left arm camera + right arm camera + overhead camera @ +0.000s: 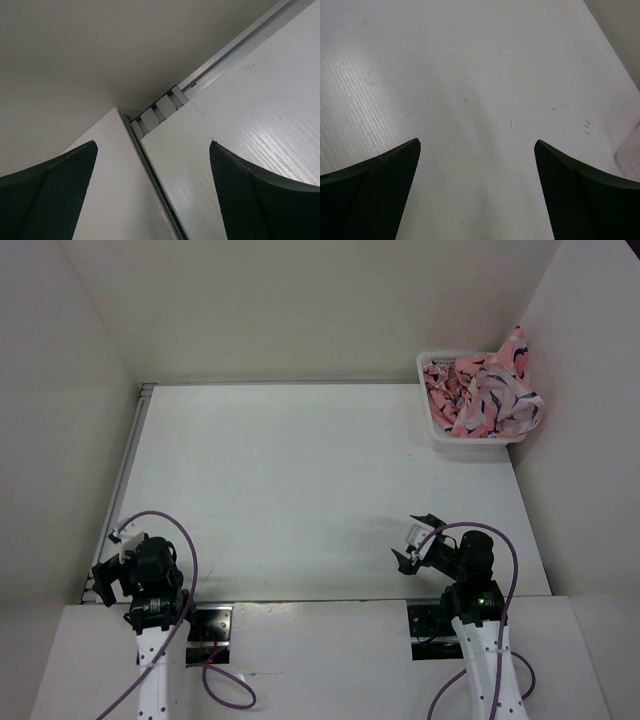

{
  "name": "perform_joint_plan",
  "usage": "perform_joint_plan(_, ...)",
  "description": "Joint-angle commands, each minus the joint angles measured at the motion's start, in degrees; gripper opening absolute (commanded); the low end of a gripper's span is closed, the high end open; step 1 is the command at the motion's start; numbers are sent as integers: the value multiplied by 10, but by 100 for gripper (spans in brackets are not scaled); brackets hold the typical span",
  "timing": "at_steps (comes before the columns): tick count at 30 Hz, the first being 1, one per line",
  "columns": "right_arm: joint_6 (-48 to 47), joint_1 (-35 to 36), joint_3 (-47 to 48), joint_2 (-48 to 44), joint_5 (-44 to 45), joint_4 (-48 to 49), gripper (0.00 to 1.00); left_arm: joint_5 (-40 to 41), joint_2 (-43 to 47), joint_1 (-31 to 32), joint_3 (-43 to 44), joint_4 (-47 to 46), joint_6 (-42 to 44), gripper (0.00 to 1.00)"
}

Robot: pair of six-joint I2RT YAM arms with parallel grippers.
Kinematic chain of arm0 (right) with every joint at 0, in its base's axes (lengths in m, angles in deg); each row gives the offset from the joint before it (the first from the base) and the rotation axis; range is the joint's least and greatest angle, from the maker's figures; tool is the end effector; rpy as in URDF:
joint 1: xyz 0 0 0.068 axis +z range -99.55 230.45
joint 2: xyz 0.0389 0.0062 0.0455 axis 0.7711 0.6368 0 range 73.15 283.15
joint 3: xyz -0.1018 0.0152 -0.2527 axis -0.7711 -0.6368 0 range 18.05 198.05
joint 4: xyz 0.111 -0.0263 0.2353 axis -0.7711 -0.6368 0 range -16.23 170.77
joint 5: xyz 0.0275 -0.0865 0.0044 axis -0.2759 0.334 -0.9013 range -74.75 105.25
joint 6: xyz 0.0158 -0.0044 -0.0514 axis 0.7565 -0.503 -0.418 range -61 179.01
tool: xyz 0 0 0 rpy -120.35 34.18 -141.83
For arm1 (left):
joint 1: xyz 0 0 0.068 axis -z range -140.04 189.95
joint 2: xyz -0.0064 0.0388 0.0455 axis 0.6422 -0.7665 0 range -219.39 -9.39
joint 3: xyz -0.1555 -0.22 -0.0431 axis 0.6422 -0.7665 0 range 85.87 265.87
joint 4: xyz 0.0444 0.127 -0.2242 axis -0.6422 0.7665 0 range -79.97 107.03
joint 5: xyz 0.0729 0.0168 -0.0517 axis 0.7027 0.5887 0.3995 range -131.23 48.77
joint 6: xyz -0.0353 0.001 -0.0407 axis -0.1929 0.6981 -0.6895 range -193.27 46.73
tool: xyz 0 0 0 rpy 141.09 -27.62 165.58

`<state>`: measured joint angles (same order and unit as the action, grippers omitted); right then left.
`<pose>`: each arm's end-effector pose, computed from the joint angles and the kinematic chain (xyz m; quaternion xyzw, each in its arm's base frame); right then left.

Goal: Fold and stack the shorts
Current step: Grab the shorts from the pile

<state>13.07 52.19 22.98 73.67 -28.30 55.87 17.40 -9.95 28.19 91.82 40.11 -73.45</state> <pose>0.0883 0.0274 0.1596 -0.5018 0.6125 0.0833 0.6051 0.0705 0.0457 0.1601 -0.3392 0.7027 0.4576 0.4264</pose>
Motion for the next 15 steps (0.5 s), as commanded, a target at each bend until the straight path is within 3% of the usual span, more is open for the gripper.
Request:
perform_joint_plan(1,7,3,4,-3,-8,24,99,24,12,-4,34,3,2,99)
perform_joint_plan(5,-1,3,-2,-3,-36,36,99,24,12,-4,57,9,2,99)
perform_joint_plan(9,-33,3,-2,-3,-58,51,99,71,12,-4,52,-146,2,99)
perform_joint_plan(12,-99,3,-2,-3,-19,34,99,-38,12,-4,83,-163,2,99)
perform_joint_plan(15,-100,3,-2,-3,-19,41,99,-75,12,-4,78,-221,2,99)
